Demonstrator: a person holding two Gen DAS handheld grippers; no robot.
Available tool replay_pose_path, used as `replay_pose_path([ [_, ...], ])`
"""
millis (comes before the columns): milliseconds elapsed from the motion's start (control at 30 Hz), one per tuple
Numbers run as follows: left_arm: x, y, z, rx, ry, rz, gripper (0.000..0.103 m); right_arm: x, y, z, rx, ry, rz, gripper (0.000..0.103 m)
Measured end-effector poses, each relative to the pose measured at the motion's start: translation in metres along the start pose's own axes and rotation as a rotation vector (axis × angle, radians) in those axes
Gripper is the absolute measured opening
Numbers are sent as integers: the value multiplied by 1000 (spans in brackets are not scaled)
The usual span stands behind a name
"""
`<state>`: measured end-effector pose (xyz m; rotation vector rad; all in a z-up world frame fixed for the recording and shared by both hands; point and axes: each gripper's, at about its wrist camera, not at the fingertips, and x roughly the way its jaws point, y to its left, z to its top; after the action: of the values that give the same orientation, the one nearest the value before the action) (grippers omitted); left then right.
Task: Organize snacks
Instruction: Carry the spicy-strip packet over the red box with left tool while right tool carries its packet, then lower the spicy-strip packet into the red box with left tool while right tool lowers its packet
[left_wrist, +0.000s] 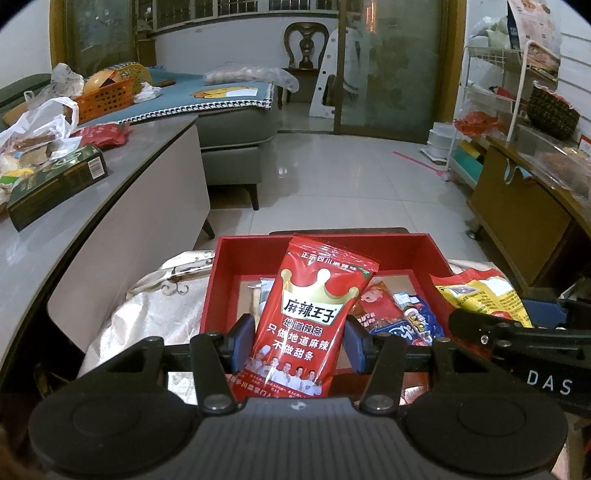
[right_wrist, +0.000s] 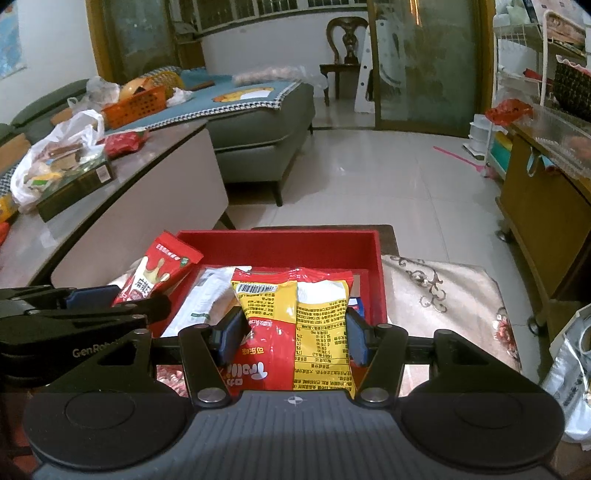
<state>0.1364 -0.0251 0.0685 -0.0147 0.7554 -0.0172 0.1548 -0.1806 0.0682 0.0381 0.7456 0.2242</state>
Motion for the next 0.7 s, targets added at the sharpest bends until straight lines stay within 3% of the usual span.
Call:
replay_pose_path([
  [700,10,0,7,-5,0,12,45,7,-1,3,-5,10,5,65],
])
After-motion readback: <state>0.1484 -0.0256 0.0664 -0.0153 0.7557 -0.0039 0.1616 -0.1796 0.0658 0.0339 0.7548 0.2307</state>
